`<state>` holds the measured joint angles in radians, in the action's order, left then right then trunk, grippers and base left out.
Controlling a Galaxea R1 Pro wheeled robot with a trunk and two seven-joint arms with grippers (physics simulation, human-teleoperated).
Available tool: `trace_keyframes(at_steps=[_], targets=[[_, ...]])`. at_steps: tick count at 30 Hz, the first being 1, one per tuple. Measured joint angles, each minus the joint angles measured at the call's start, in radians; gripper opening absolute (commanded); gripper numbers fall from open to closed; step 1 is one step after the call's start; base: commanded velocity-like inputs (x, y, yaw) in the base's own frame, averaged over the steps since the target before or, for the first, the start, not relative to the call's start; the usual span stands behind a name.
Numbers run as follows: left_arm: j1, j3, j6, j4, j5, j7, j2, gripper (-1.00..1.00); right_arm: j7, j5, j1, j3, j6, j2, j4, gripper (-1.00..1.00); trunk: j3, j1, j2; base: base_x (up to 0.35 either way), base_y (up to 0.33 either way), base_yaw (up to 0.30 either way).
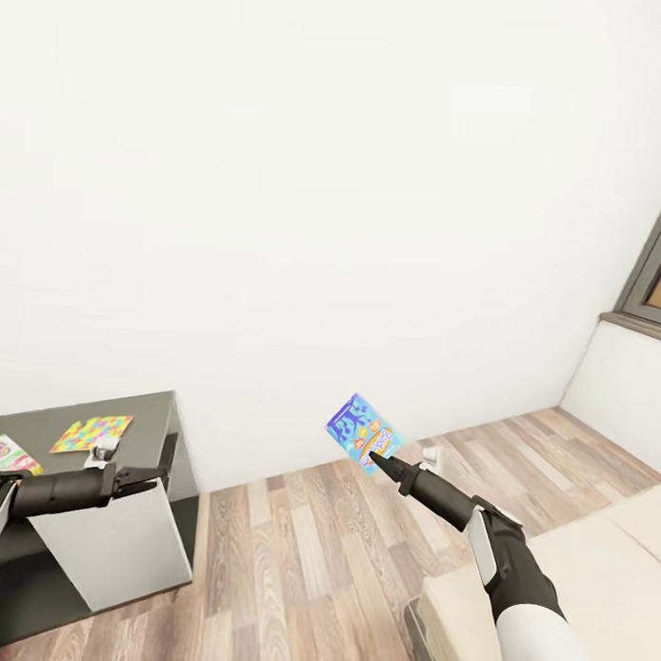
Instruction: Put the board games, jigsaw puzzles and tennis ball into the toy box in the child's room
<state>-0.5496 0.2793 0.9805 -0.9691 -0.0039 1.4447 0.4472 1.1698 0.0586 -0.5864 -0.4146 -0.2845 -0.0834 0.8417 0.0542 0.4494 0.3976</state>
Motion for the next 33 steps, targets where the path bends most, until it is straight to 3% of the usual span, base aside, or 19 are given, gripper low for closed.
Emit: trace_keyframes(at_steps=[15, 19, 22, 27, 33], targets=[[0.002, 0.011, 0.010, -0.058, 0.009, 0.028, 0.015, 1.00, -0.099, 0.000, 0.000, 0.003, -0.010, -0.001, 0.000, -1.00, -0.007, 0.000, 0.000, -0.001, -0.001, 0.280], [0.004, 0.011, 0.011, -0.067, 0.003, 0.118, 0.052, 1.00, -0.136, 0.000, 0.000, 0.003, -0.012, -0.001, 0.000, -1.00, -0.009, 0.000, 0.000, 0.000, 0.000, 0.280], [0.006, 0.012, 0.012, -0.068, 0.004, 0.123, 0.094, 1.00, -0.168, 0.001, 0.000, 0.003, -0.014, 0.000, 0.001, -1.00, -0.010, 0.000, 0.000, 0.000, 0.000, 0.270], [0.010, 0.012, 0.012, -0.065, 0.008, 0.123, 0.137, 1.00, -0.185, 0.010, 0.000, 0.000, -0.015, 0.003, 0.002, -1.00, -0.011, 0.000, 0.000, 0.000, 0.000, 0.096], [0.012, 0.012, 0.012, -0.064, 0.009, 0.122, 0.145, 1.00, -0.188, 0.015, 0.000, -0.002, -0.014, 0.007, 0.001, -1.00, -0.011, 0.000, 0.000, 0.000, 0.000, 0.008]])
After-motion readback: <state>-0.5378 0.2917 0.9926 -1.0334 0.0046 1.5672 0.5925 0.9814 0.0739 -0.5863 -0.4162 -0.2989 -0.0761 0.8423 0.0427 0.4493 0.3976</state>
